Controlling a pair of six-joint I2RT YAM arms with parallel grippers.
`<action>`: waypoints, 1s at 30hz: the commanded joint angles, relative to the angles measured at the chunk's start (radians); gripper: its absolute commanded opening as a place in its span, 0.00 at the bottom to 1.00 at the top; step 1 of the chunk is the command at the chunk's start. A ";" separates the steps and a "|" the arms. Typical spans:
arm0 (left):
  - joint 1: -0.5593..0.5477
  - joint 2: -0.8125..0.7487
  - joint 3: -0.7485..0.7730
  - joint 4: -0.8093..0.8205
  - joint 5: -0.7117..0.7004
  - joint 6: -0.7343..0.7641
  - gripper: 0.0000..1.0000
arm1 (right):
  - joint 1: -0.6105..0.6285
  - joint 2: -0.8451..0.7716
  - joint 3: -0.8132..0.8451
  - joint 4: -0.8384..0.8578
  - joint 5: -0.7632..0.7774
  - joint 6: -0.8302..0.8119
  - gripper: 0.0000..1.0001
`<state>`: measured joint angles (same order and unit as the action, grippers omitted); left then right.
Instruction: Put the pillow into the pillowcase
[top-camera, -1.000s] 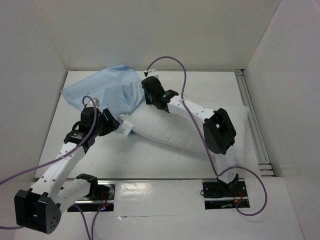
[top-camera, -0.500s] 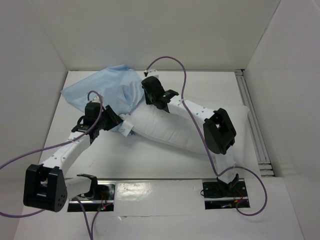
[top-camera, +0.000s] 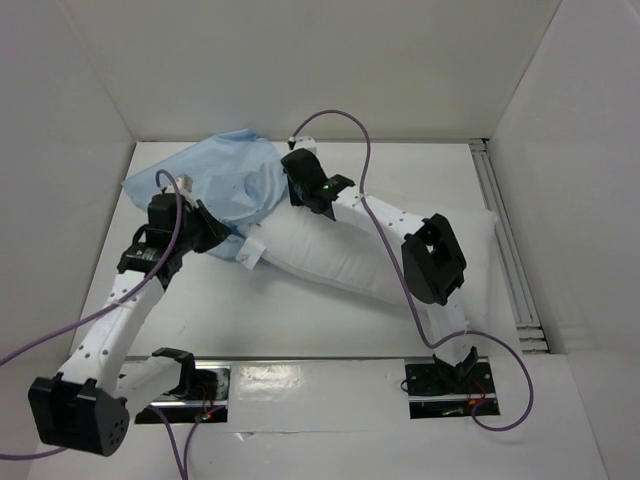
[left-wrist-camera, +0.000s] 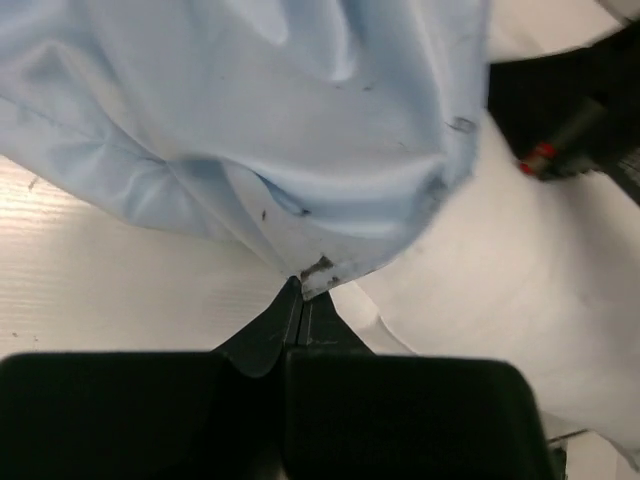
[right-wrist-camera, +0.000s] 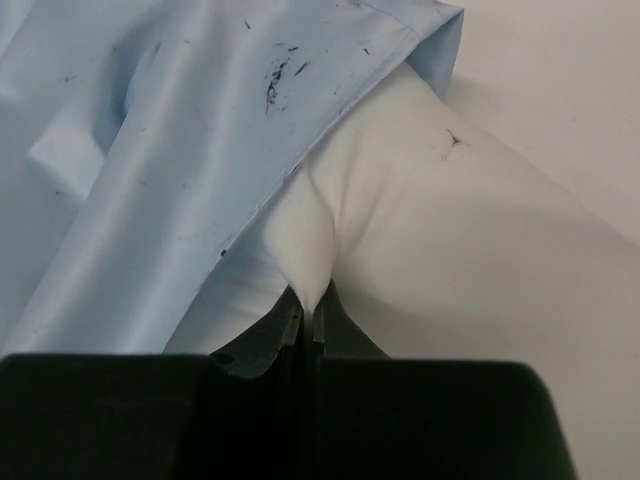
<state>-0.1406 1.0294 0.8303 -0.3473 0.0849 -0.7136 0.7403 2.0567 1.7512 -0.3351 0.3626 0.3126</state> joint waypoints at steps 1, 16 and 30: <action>0.004 -0.078 0.113 -0.216 0.044 0.101 0.00 | -0.031 0.069 0.063 -0.068 -0.002 0.060 0.00; -0.145 -0.068 0.157 -0.492 0.274 0.272 0.00 | -0.032 0.085 0.036 -0.030 -0.024 0.155 0.00; -0.154 0.251 0.575 -0.415 -0.011 0.221 0.84 | -0.013 0.013 -0.153 0.054 -0.059 0.212 0.00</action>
<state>-0.2878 1.1774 1.3640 -0.7811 0.2199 -0.4759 0.7204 2.0624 1.6630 -0.2127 0.3073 0.5049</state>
